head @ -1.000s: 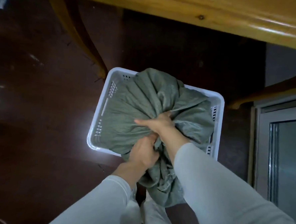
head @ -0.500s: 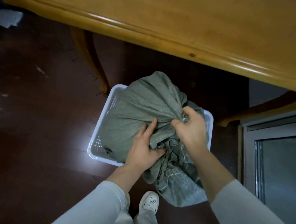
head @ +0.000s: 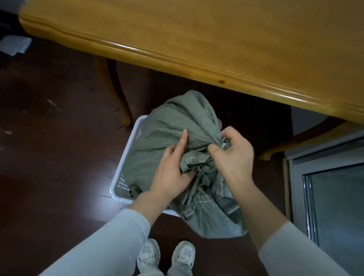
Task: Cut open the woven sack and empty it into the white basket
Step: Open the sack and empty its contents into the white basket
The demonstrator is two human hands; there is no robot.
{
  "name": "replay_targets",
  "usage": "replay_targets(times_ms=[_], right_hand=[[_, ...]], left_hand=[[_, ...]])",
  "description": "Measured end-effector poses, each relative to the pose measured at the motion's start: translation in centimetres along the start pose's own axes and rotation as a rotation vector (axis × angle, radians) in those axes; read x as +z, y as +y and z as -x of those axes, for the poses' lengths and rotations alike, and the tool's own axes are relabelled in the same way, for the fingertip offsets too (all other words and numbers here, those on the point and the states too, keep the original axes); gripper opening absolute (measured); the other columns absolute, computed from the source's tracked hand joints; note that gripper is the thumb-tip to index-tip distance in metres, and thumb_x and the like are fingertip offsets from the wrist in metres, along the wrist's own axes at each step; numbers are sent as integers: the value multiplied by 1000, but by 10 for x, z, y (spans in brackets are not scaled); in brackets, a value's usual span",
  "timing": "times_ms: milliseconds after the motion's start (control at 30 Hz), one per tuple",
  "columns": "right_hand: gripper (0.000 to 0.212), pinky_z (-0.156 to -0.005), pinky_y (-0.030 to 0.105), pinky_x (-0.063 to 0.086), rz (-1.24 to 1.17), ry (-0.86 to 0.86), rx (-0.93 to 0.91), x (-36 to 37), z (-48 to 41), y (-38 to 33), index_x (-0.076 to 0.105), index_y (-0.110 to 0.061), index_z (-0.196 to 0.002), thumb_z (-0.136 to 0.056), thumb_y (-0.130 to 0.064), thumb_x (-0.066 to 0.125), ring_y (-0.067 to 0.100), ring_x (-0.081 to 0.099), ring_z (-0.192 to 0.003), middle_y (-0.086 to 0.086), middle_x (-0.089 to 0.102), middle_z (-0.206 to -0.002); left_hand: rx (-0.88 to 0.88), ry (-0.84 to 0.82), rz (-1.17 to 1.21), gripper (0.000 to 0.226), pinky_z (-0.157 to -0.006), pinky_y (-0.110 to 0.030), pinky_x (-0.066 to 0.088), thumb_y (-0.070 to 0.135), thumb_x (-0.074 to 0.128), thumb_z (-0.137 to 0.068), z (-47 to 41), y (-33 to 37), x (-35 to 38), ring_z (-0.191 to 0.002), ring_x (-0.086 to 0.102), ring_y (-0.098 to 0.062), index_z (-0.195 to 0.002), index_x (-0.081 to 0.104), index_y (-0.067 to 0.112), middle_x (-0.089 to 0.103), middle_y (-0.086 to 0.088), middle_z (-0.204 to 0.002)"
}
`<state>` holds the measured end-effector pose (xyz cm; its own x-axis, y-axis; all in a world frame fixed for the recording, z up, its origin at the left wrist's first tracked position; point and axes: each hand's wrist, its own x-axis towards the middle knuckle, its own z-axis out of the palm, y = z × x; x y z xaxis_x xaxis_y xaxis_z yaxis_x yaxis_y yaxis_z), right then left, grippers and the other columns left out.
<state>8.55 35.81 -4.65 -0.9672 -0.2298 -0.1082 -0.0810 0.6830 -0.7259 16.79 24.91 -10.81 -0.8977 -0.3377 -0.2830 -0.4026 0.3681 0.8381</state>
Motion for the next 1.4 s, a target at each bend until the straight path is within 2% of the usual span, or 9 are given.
replay_targets(times_ms=[300,633,867,933,1000,1100,1200,1300,1400], right_hand=[[20,-52,33,42,-64,51,-18,-21,14,-11,46,-18,-63,-70,-8,63,18,48,-50,1,49,-54],[15,-49,34,38,-135,50,-288,-44,19,-30,49,-5,-64,-67,3,61,21,47,-54,2,49,-56],[31,-57,16,41,-286,-282,-237,-37,12,-6,52,-20,-64,-67,9,62,-1,50,-59,-12,52,-58],[29,-62,11,46,-330,-428,-181,-47,7,2,59,-17,-83,-70,6,72,-3,56,-69,-13,59,-74],[75,-86,16,49,-367,-588,-59,-68,-3,19,47,-28,-124,-62,-11,85,-1,57,-105,-9,58,-116],[135,-109,30,27,-175,-747,56,-83,-16,45,-7,-58,-138,-49,-30,91,5,14,-144,-15,6,-156],[125,-112,33,15,44,-712,-119,-58,-13,60,-11,-56,-137,-62,-31,85,-13,-19,-136,-22,-26,-151],[84,-113,33,20,96,-528,-441,-19,-10,58,12,-55,-139,-80,-37,69,-7,-18,-138,-7,-27,-155],[106,-116,52,-6,319,-846,-389,12,-17,55,-4,-57,-140,-65,-62,70,11,-30,-137,-8,-37,-151]], left_hand=[[12,74,-118,96,-96,-30,42,31,74,-74,7,21,-10,-120,42,-22,-148,14,35,29,-4,-128],[326,108,-120,122,-106,-36,26,37,79,-68,-10,51,-31,-148,-3,-24,-141,-18,40,-15,-2,-159],[308,17,-423,67,-107,-48,16,42,71,-72,-14,41,-13,-146,9,-17,-133,44,39,20,12,-157],[225,-29,-362,65,-115,-42,-7,49,62,-70,-15,33,-6,-143,25,-10,-132,49,30,45,9,-145],[82,-92,-262,63,-113,-34,-19,50,57,-71,-16,21,-3,-135,40,-12,-129,52,26,60,6,-131],[-248,-55,274,43,-114,-34,27,17,74,-77,-11,14,-6,-120,55,-25,-117,61,9,67,-6,-116],[-513,38,531,28,-85,-33,49,3,69,-78,-6,10,-6,-92,65,-27,-106,63,4,67,-12,-101],[-757,77,619,27,-68,-34,53,10,69,-78,-12,-2,-4,-74,65,-28,-103,63,1,69,-16,-88],[-878,64,554,39,-73,-40,57,15,71,-74,-26,-19,-3,-79,67,-31,-109,62,0,69,-20,-92]])
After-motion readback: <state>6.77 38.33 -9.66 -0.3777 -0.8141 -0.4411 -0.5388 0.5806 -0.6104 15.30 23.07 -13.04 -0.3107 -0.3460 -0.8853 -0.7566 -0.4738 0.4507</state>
